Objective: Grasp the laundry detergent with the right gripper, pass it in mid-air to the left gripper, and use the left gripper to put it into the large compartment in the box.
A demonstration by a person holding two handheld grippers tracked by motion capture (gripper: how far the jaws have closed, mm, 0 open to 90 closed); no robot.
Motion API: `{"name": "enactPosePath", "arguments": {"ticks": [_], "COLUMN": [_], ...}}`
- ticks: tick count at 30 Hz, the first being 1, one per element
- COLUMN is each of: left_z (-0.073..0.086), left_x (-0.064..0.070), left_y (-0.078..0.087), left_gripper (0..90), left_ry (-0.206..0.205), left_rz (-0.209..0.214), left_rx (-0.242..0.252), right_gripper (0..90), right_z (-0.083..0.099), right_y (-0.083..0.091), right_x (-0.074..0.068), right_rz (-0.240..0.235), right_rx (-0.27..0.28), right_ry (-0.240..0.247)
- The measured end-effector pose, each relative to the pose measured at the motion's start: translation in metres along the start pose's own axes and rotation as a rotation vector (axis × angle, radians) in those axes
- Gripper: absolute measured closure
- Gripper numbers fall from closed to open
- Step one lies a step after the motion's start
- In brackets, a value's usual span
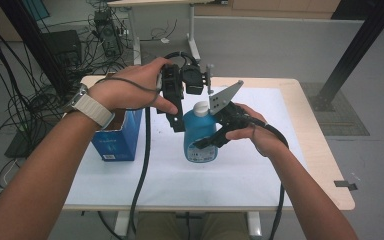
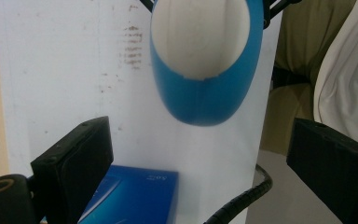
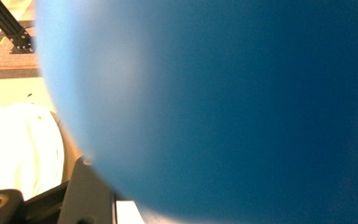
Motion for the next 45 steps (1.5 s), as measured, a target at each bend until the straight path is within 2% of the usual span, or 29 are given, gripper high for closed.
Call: {"name": "enactPosePath", "arguments": {"ticks": [13,28,45], "left_z": [-0.008,-0.014,-0.012], "left_x": [0.000,0.000,-0.002], "left_y": [0.000,-0.004,-0.006], "left_gripper": [7.4,7.4,7.9], "left_ry": [-0.003,-0.001,0.006], "left_rz": [0.002,0.008,0.010], "left_rx": [-0.003,-0.012,-0.005], "right_gripper": [43.5,43.5,43.5], "right_z": [-0.009,-0.016,-0.017], "right_y": [-0.012,-0.015,-0.018], "right_x": [0.000,-0.001,-0.001], "right_rz": [-0.011,-0.015,-0.027], "right_rx": [-0.011,-0.007,-0.018], "right_ry": [0.012,0.012,0.012]}}
Point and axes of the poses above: each handheld gripper's, and its own axes: y roughly backward along the jaws, z roughly out of its underside, x roughly to its right, the point moved 1 cm from there along -y, roughly forward along the jaws, and after that the axes turned 3 degrees about -y, right-handed, at the moved point
